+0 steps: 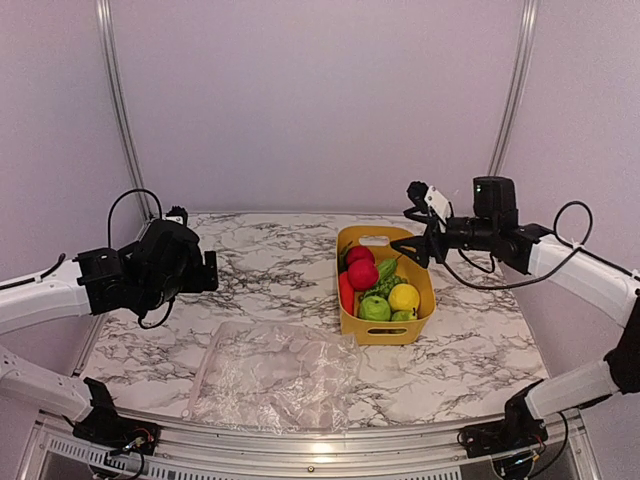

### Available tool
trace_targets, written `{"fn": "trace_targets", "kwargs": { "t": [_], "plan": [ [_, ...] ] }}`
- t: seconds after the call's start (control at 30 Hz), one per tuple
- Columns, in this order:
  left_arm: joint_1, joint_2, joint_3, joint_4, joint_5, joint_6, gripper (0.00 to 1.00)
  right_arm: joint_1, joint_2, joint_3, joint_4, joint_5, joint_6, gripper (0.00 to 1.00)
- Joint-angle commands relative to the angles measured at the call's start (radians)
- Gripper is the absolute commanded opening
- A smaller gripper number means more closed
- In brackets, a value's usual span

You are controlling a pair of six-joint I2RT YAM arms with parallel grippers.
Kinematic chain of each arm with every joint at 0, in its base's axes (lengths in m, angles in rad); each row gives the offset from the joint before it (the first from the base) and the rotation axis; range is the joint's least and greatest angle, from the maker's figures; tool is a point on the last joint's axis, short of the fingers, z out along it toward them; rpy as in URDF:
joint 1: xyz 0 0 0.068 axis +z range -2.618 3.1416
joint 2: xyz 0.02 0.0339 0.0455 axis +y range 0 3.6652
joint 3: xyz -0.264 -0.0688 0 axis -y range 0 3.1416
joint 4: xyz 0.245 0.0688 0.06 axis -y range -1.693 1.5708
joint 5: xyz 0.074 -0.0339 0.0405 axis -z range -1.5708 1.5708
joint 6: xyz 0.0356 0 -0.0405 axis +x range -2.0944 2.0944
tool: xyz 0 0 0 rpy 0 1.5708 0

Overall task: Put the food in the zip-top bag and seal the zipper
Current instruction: Adjust the bin at the center of the board.

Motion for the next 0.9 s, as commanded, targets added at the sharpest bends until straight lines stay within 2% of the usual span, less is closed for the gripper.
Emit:
{"fn": "trace_targets", "kwargs": {
  "t": [0.0, 0.07, 0.17, 0.4, 0.5, 0.7, 0.87],
  "plan": [
    [0.04, -0.072, -0.07, -0.185, -0.141, -0.113, 0.99, 0.18, 0.118, 0.106, -0.152, 0.119, -0.039, 0.84],
    [0.051, -0.121, -0.115, -0.175, -0.079, -0.13, 0.99, 0.237, 0.188, 0.157, -0.164, 0.138, -0.041, 0.82],
    [0.081, -0.197, -0.182, -0.171, 0.072, -0.205, 0.93, 0.323, 0.316, 0.26, -0.186, 0.194, -0.039, 0.76],
    [0.12, -0.25, -0.317, -0.162, 0.393, -0.339, 0.82, 0.405, 0.598, 0.533, -0.275, 0.371, -0.018, 0.62],
    [0.121, -0.215, -0.358, -0.161, 0.482, -0.376, 0.77, 0.406, 0.631, 0.567, -0.288, 0.416, -0.003, 0.59],
    [0.122, -0.186, -0.404, -0.136, 0.546, -0.378, 0.71, 0.389, 0.631, 0.52, -0.304, 0.554, -0.003, 0.57],
    [0.121, -0.113, -0.419, -0.091, 0.621, -0.356, 0.68, 0.309, 0.618, 0.498, -0.324, 0.557, 0.031, 0.56]
  ]
}}
